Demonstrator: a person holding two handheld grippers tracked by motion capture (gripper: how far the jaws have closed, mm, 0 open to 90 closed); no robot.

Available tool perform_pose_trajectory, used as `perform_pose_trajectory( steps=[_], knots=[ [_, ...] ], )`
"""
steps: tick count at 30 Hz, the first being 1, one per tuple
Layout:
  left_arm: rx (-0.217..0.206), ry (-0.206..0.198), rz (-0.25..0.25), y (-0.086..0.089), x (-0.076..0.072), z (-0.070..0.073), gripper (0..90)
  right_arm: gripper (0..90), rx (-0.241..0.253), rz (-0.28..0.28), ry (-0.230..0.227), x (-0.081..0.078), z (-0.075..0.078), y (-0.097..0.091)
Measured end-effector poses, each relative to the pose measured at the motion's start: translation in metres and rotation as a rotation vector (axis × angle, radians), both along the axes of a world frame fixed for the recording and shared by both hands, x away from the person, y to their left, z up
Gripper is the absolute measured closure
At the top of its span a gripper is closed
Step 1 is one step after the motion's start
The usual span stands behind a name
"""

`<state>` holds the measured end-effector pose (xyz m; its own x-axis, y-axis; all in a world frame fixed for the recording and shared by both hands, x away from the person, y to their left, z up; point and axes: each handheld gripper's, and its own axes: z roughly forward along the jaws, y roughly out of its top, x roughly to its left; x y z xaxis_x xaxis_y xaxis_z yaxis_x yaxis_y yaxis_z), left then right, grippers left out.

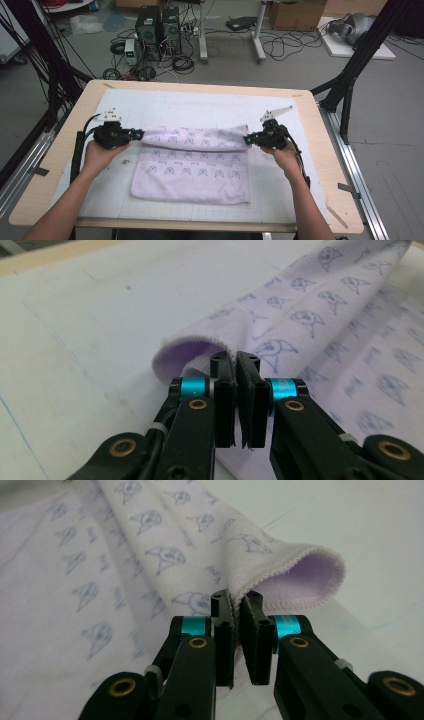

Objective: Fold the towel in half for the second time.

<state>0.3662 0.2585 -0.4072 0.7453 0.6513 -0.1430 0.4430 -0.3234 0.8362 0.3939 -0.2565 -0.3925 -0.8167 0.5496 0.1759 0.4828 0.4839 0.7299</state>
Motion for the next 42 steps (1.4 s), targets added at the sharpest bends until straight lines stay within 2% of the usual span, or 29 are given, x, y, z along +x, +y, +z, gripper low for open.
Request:
perform_pose_trajectory(
  steps=[3, 4, 5, 7, 9, 10, 11, 13, 15, 19, 21, 23, 24, 25, 27, 28, 30, 33, 36, 39, 42],
  knots=[
    [0.010, 0.049, -0.025, 0.003, -0.017, -0.019, 85.6, 83.9, -0.004, 0.012, 0.029, -0.015, -0.017, -0.004],
    [0.026, 0.070, -0.038, 0.003, -0.020, -0.025, 85.5, 81.7, -0.008, 0.012, 0.054, -0.017, -0.023, -0.005],
    [0.034, 0.076, -0.043, 0.003, -0.022, -0.028, 84.9, 75.5, -0.019, 0.017, 0.096, -0.016, -0.028, -0.006],
    [0.036, 0.092, -0.040, 0.003, -0.022, -0.031, 77.7, 63.5, -0.022, 0.008, 0.108, -0.014, -0.031, -0.007],
    [0.051, 0.084, -0.023, 0.005, -0.020, -0.026, 64.3, 52.4, -0.019, -0.032, 0.043, -0.014, -0.023, -0.008],
    [0.052, 0.079, -0.018, 0.005, -0.018, -0.023, 57.7, 50.3, -0.003, -0.044, 0.019, -0.013, -0.018, -0.009],
    [0.061, 0.068, -0.004, 0.006, -0.015, -0.016, 52.8, 45.9, 0.006, -0.050, 0.016, -0.011, -0.015, -0.010],
    [0.060, 0.052, 0.014, 0.007, -0.008, -0.006, 48.3, 41.4, -0.012, -0.076, 0.000, -0.004, -0.006, -0.010],
    [0.057, 0.043, 0.029, 0.006, 0.001, 0.003, 46.2, 36.8, -0.002, -0.088, 0.003, 0.005, -0.001, -0.009],
    [0.056, 0.049, 0.069, -0.004, 0.023, 0.003, 41.6, 34.7, -0.011, -0.102, 0.009, 0.026, -0.001, 0.001],
    [0.070, 0.078, 0.072, -0.012, 0.034, -0.002, 39.1, 35.1, -0.046, -0.103, 0.008, 0.033, -0.009, 0.008],
    [0.060, 0.113, 0.040, -0.018, 0.042, -0.010, 38.3, 36.8, -0.070, -0.097, 0.057, 0.039, -0.020, 0.012],
    [0.043, 0.138, 0.016, -0.020, 0.045, -0.014, 39.8, 40.3, -0.078, -0.087, 0.086, 0.041, -0.025, 0.013],
    [0.036, 0.153, -0.014, -0.021, 0.046, -0.017, 46.6, 45.0, -0.071, -0.074, 0.121, 0.042, -0.030, 0.013],
    [0.053, 0.163, -0.060, -0.023, 0.045, -0.021, 71.0, 74.2, -0.028, -0.038, 0.164, 0.041, -0.034, 0.010],
    [0.059, 0.159, -0.076, -0.023, 0.044, -0.021, 79.5, 81.0, -0.013, -0.017, 0.152, 0.038, -0.034, 0.009],
    [0.050, 0.124, -0.074, -0.021, 0.040, -0.016, 84.9, 85.1, -0.002, -0.007, 0.131, 0.034, -0.031, 0.008],
    [0.026, 0.072, -0.064, -0.016, 0.032, -0.002, 85.4, 85.6, -0.010, 0.002, 0.098, 0.026, -0.021, 0.011],
    [-0.007, 0.013, -0.058, -0.011, 0.020, 0.014, 85.2, 85.8, 0.002, 0.019, 0.024, 0.013, -0.004, 0.013],
    [-0.042, -0.034, -0.078, -0.006, 0.002, 0.025, 85.0, 85.8, 0.024, 0.047, -0.034, -0.005, 0.015, 0.013],
    [-0.017, -0.056, -0.108, -0.002, -0.021, 0.026, 84.9, 85.7, 0.016, 0.071, -0.086, -0.031, 0.028, 0.011]
  ],
)
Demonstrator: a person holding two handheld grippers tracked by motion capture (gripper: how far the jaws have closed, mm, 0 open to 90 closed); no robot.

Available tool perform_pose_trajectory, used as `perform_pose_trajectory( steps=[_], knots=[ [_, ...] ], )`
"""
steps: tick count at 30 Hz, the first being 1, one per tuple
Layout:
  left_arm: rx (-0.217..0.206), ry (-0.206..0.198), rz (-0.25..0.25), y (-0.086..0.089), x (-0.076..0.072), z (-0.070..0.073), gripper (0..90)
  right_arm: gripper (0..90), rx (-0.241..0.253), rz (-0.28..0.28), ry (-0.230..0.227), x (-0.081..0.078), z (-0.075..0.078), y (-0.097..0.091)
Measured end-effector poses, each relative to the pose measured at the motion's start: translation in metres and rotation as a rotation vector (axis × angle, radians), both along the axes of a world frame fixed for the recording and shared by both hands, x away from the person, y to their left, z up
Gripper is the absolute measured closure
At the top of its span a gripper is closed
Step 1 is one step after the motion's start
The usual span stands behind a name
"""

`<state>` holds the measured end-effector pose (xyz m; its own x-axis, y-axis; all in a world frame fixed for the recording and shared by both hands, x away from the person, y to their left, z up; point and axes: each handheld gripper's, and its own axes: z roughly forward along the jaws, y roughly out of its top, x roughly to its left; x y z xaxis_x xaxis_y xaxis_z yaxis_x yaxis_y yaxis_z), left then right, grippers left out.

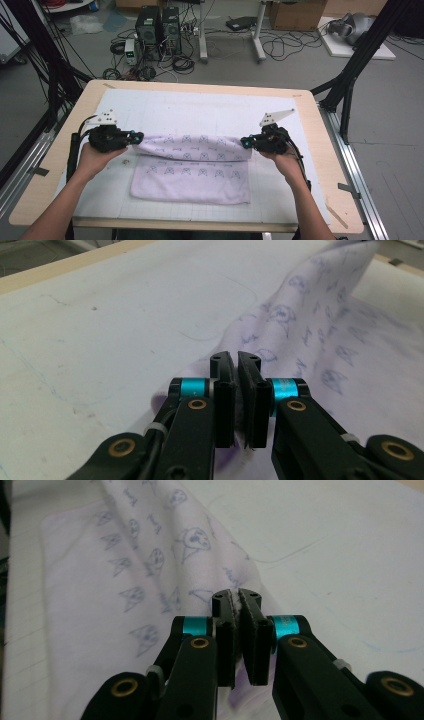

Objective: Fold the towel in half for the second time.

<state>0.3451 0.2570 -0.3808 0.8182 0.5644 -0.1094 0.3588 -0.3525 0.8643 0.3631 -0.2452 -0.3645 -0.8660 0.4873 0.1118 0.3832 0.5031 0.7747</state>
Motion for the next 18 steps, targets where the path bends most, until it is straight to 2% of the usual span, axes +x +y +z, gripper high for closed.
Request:
perform_pose_trajectory(
  steps=[2, 3, 5, 7, 10, 16, 18],
  knots=[
    [-0.011, 0.008, -0.013, 0.005, -0.018, -0.006, 84.4, 85.6, 0.012, 0.023, -0.015, -0.019, 0.001, -0.003],
    [0.000, 0.019, -0.022, 0.007, -0.026, -0.011, 83.1, 84.3, 0.018, 0.037, -0.010, -0.029, -0.002, -0.005],
    [0.027, 0.045, -0.037, 0.010, -0.039, -0.021, 71.6, 75.7, 0.031, 0.056, 0.009, -0.043, -0.011, -0.008],
    [0.060, 0.059, -0.036, 0.011, -0.048, -0.026, 62.1, 69.5, 0.030, 0.047, 0.015, -0.052, -0.017, -0.011],
    [0.083, 0.055, -0.016, 0.009, -0.050, -0.025, 51.8, 62.3, 0.012, 0.029, 0.002, -0.053, -0.021, -0.009],
    [0.078, 0.025, 0.003, 0.000, -0.043, -0.022, 50.0, 58.5, -0.035, 0.064, -0.031, -0.049, -0.029, 0.007],
    [0.087, 0.032, 0.006, -0.002, -0.041, -0.024, 56.9, 58.6, -0.061, 0.069, -0.028, -0.049, -0.035, 0.011]
  ],
)
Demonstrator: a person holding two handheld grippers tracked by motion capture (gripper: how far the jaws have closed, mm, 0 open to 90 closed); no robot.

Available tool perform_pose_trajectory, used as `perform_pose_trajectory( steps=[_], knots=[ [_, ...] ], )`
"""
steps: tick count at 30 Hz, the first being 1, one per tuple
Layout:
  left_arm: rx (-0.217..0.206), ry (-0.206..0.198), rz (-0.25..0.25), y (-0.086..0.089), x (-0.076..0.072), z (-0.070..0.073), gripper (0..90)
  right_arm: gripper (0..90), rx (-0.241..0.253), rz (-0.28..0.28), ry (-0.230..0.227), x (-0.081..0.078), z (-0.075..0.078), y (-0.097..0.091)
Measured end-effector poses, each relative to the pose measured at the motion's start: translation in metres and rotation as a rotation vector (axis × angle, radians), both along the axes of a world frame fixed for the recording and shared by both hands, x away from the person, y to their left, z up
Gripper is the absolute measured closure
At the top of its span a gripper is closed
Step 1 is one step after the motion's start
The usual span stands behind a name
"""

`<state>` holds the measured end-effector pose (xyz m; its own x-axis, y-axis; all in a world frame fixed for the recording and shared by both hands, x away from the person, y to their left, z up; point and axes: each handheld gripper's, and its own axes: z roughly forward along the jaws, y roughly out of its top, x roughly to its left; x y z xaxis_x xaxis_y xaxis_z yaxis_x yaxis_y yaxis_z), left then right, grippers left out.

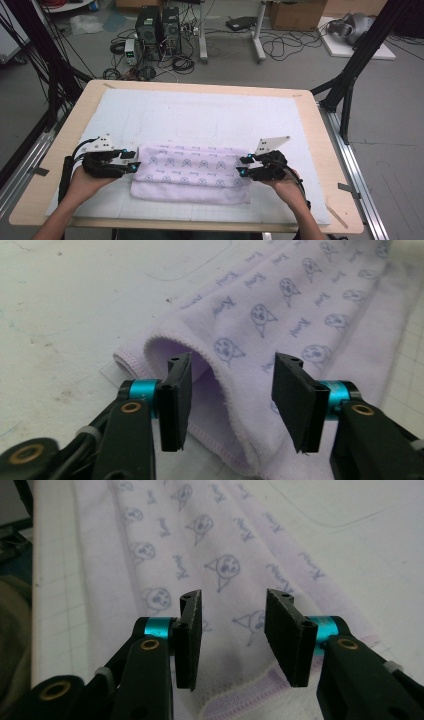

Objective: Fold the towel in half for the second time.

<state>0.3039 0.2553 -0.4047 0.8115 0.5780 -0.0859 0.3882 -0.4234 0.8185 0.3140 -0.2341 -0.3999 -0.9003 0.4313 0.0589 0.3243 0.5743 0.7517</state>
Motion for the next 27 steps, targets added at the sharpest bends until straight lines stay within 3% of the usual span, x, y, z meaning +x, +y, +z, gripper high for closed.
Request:
perform_pose_trajectory(
  steps=[2, 4, 6, 9, 12, 15, 18, 21, 23, 27],
  knots=[
    [0.026, 0.020, 0.011, -0.002, 0.002, -0.006, 62.9, 58.5, -0.033, -0.013, 0.007, 0.001, -0.008, 0.002],
    [0.034, 0.034, 0.011, 0.000, 0.003, -0.012, 78.3, 62.1, -0.065, -0.030, 0.030, 0.004, -0.016, 0.002],
    [0.036, 0.040, 0.013, 0.002, 0.002, -0.016, 86.7, 75.5, -0.091, -0.039, 0.037, 0.005, -0.022, 0.001],
    [0.032, 0.049, 0.036, 0.009, 0.000, -0.019, 87.4, 88.1, -0.107, -0.022, 0.066, 0.005, -0.027, -0.002],
    [0.025, 0.055, 0.047, 0.015, -0.004, -0.017, 86.2, 86.5, -0.091, -0.027, 0.053, 0.001, -0.022, -0.010],
    [0.022, 0.036, 0.082, 0.019, -0.006, -0.009, 64.6, 79.3, -0.055, -0.045, 0.002, -0.006, -0.011, -0.018],
    [0.004, -0.003, 0.089, 0.021, -0.009, 0.005, 59.3, 75.4, -0.029, -0.062, -0.049, -0.011, 0.004, -0.021],
    [-0.004, -0.035, 0.069, 0.016, -0.010, 0.014, 59.7, 73.2, -0.007, -0.049, -0.081, -0.010, 0.010, -0.016],
    [-0.006, -0.043, 0.045, 0.009, -0.010, 0.014, 63.6, 71.5, -0.020, -0.020, -0.098, -0.008, 0.008, -0.009],
    [0.028, -0.008, 0.004, -0.004, -0.001, -0.001, 65.8, 67.9, -0.081, 0.021, -0.093, -0.001, -0.006, 0.007]
  ],
)
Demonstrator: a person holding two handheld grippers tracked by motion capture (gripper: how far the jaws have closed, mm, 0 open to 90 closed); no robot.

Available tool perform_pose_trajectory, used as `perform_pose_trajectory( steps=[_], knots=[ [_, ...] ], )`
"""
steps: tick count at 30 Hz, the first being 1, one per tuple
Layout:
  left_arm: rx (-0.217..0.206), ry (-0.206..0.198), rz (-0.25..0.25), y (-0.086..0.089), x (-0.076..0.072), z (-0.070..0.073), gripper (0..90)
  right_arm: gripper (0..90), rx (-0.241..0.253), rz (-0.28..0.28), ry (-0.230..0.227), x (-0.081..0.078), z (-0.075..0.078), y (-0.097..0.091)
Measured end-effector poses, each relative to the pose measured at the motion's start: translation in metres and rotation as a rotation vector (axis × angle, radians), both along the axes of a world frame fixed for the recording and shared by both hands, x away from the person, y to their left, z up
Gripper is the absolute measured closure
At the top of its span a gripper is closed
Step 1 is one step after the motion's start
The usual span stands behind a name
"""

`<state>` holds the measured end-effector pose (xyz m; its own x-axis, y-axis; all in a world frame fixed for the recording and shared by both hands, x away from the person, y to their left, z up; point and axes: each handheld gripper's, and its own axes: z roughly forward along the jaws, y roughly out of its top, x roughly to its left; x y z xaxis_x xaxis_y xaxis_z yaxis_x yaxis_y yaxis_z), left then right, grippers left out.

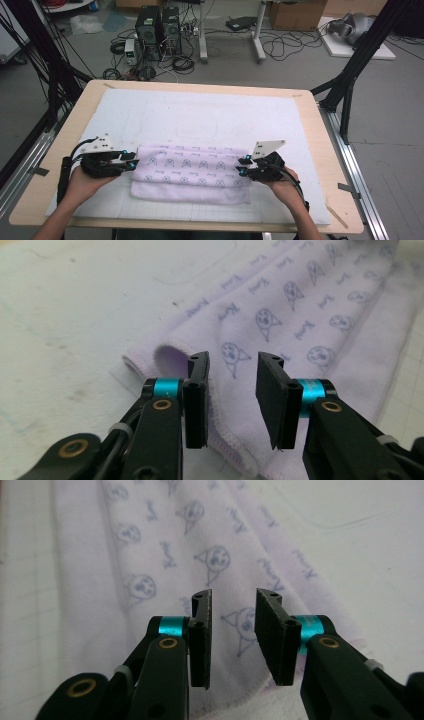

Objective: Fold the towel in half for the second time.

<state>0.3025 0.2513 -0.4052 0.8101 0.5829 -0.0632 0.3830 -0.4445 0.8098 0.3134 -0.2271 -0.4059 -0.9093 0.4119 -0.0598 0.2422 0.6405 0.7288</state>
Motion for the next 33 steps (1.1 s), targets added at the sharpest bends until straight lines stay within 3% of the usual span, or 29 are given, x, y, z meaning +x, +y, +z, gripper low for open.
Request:
perform_pose_trajectory(
  steps=[5, 7, 8, 12, 17, 21, 23, 25, 27, 33],
  knots=[
    [0.049, 0.054, -0.005, -0.009, 0.012, -0.026, 63.2, 68.0, -0.053, -0.022, 0.060, 0.014, -0.019, 0.001],
    [0.077, 0.061, -0.021, -0.013, 0.013, -0.034, 67.0, 71.1, -0.049, -0.024, 0.073, 0.016, -0.023, 0.002],
    [0.070, 0.048, -0.024, -0.014, 0.012, -0.036, 70.5, 73.6, -0.056, -0.021, 0.068, 0.016, -0.023, 0.003],
    [0.072, 0.041, -0.034, -0.013, 0.011, -0.032, 85.2, 84.6, -0.066, -0.018, 0.063, 0.015, -0.024, 0.005],
    [0.005, 0.030, -0.030, -0.001, 0.003, -0.017, 86.6, 87.2, -0.020, -0.015, 0.074, 0.013, -0.017, -0.001],
    [-0.044, 0.024, -0.048, 0.007, -0.015, -0.006, 86.3, 87.2, 0.033, 0.009, 0.049, -0.002, -0.001, -0.005],
    [-0.044, 0.025, -0.057, 0.012, -0.028, -0.004, 81.6, 87.1, 0.075, 0.026, 0.044, -0.015, 0.007, -0.010],
    [-0.033, 0.025, -0.051, 0.018, -0.038, -0.003, 71.2, 86.3, 0.128, 0.051, 0.039, -0.028, 0.012, -0.016],
    [-0.020, 0.023, -0.025, 0.022, -0.043, -0.001, 59.2, 82.6, 0.149, 0.053, 0.035, -0.036, 0.015, -0.021],
    [-0.033, 0.009, -0.032, 0.014, -0.040, 0.002, 50.6, 71.1, 0.105, 0.065, 0.069, -0.034, 0.001, -0.012]
  ],
)
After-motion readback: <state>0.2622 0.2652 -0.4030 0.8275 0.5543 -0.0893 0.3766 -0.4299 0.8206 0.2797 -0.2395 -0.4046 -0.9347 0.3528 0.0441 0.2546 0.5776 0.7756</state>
